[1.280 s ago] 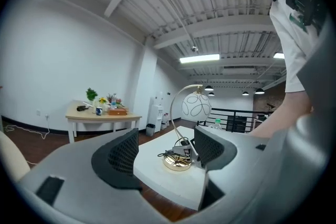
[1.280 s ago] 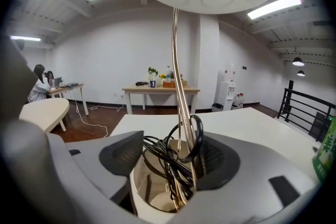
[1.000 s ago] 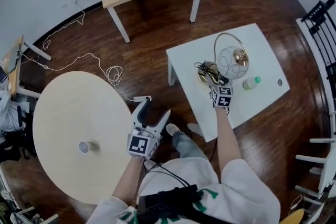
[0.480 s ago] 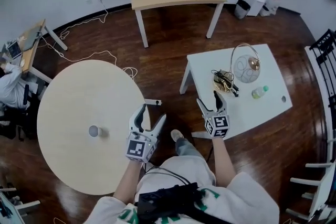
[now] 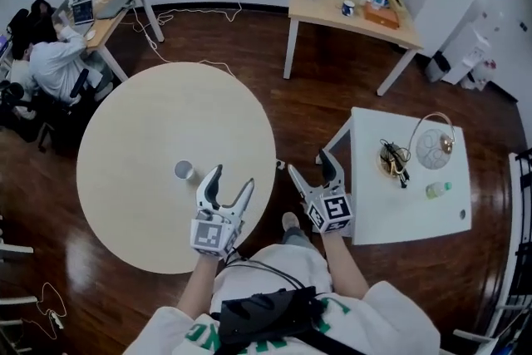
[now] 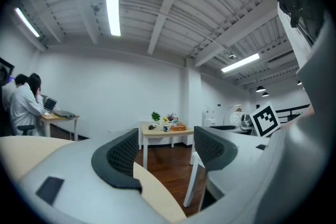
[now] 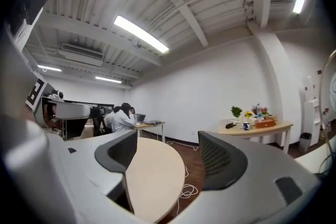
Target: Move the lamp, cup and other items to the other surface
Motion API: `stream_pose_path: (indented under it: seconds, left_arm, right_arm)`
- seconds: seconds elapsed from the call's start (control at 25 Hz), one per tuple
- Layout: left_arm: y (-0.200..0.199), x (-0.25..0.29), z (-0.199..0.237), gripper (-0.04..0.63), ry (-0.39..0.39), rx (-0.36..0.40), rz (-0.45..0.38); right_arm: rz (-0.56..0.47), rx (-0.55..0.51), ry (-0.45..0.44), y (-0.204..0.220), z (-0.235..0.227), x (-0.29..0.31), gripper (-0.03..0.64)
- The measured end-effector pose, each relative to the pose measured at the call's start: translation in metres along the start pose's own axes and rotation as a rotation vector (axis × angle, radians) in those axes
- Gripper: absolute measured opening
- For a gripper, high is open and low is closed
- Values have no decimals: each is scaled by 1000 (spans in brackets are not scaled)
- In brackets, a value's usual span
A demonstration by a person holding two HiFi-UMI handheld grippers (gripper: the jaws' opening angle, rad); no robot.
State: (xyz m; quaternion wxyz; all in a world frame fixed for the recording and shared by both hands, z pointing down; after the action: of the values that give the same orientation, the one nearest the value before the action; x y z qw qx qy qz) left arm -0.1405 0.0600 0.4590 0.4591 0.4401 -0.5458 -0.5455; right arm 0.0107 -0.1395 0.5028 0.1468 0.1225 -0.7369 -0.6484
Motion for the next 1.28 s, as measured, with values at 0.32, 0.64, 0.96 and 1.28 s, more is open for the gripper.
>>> stream_pose_path:
  seconds: [0.32,0.64,0.96,1.28]
  left_arm:
    - [-4,-62,54,331,-230,6,-12]
    - [2,-113,86,331,-414,34,-2]
    - [2,-146,100,327,-528,-40,-12]
    - [32,-168,107,327,-573,-19,12]
  right_arm:
    - [-5,-12,-272,-2,91,59,370]
    - [14,-16,-494,-2,167,92,370]
    - [51,-3,-602,6,201,105,367]
    - [175,-39,-634,41,210,110,365]
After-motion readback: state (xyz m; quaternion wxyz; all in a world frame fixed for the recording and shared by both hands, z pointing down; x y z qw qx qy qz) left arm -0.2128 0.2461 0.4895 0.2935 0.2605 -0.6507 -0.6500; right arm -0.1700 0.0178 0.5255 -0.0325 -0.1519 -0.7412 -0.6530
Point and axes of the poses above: the fingertips, and each gripper's own axes: x forward along the fingers, z to its left, y out of its underside, the point moved 7 cm from there along -x, backward along the fingers, and after that the axes turned 4 degrees about x, right-handed, at the moved point
